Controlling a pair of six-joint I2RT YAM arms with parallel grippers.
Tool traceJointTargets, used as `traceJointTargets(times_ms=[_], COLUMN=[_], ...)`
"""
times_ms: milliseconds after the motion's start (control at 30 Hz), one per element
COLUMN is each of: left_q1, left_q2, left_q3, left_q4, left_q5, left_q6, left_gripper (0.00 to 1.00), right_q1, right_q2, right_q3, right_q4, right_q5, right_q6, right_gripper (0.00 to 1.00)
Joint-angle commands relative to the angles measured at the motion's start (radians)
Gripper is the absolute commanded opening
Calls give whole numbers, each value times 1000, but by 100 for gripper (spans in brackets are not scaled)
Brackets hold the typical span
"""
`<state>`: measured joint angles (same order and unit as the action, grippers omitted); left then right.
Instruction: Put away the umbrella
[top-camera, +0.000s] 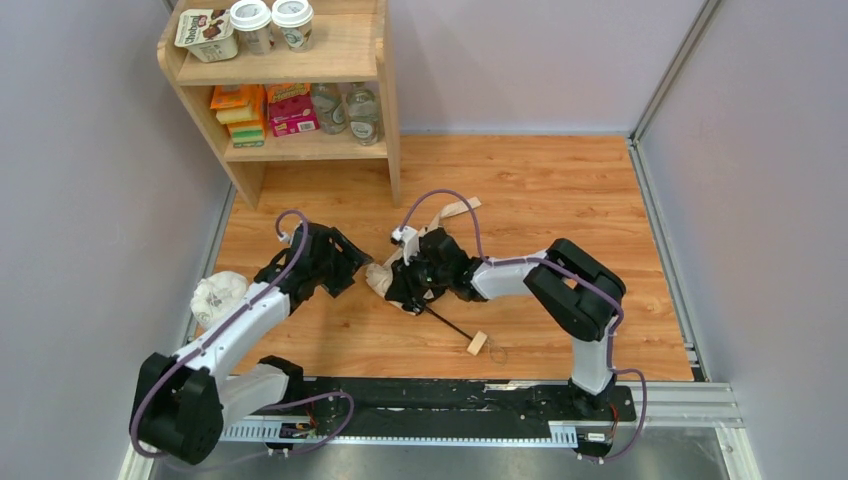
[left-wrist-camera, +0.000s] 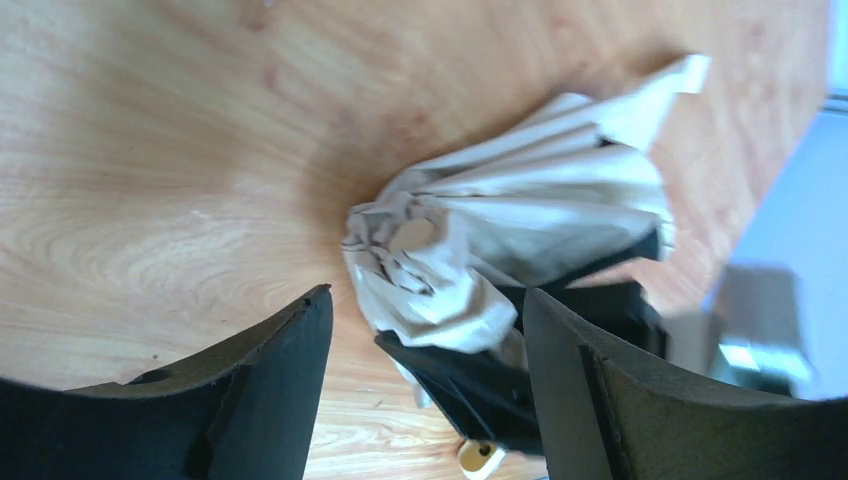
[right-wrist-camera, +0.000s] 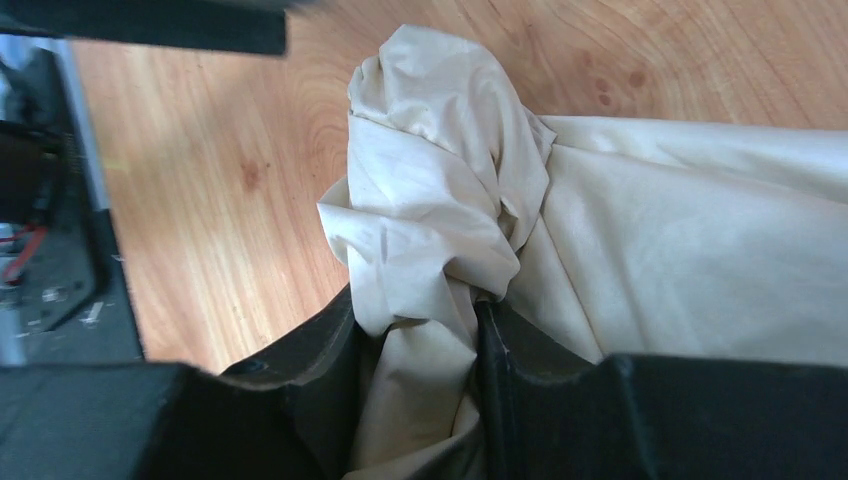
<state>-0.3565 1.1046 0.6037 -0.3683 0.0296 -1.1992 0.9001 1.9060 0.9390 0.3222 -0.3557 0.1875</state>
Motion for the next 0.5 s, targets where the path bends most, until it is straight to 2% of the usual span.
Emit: traceJointTargets(times_ms=[0,100,200,267,467], left_q1=[13,13,13,13,14], left_q2=[-121,-127,-91,-37,92], left_q3=[16,-36,-94,-105,-88], left_q4=[35,66,187,230,316], left_q5=[-8,42,124,145,176], left_q6=[90,-11,-104,-161,-206], left_gripper=[76,77,77,77,77], right_q1=[-116,-170,-211,-230,-251], right_q2=[191,258,315,343,363], right_q3=[-31,21,64,90,118], right_q4=[-224,-244,-258,-276,-282], right_q5=[-256,-383,-452,-473,-482], right_q6=[127,168,204,214,221], right_gripper=[0,0,0,0,0])
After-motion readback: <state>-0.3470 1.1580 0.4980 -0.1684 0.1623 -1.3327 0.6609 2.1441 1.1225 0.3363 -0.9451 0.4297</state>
